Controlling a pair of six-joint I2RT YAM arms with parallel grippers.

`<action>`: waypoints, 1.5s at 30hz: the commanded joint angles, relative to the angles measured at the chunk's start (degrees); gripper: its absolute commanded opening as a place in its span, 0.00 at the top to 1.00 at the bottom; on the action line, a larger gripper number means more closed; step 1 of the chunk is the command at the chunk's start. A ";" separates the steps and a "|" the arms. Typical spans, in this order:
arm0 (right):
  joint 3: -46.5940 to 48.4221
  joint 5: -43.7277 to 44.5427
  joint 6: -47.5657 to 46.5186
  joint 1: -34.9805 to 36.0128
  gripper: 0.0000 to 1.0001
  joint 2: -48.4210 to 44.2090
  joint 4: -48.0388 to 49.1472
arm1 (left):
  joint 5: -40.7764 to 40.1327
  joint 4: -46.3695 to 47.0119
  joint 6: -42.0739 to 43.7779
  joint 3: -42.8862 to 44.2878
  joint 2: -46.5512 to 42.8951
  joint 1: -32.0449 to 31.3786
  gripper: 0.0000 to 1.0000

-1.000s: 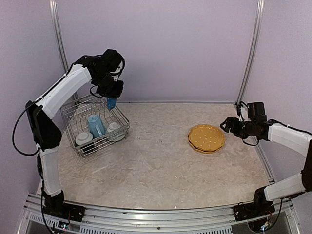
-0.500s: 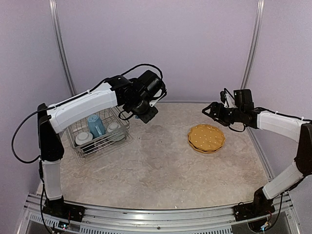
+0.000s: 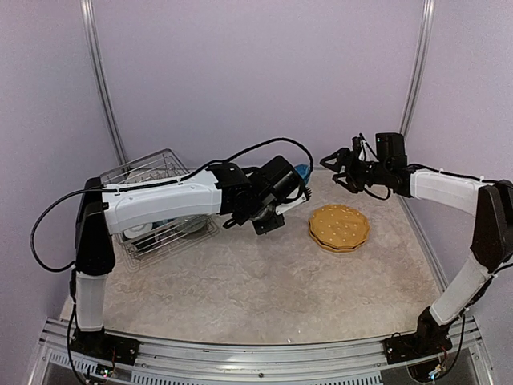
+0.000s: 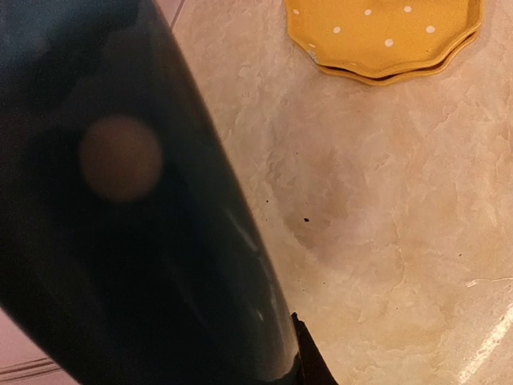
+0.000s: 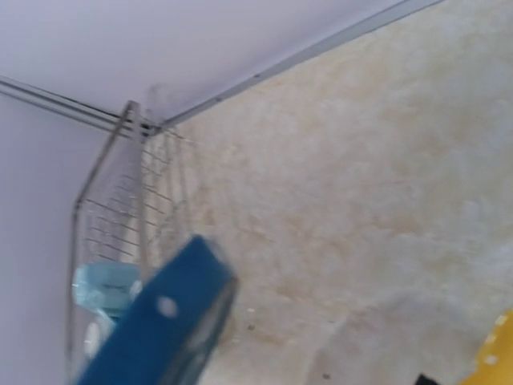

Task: Unload the mixed dishes from the dish rack
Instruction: Pass from the left arm to the right

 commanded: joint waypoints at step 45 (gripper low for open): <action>-1.49 0.16 16.89 10.35 1.00 5.46 14.14 | -9.58 7.69 5.31 0.28 2.50 -1.34 0.59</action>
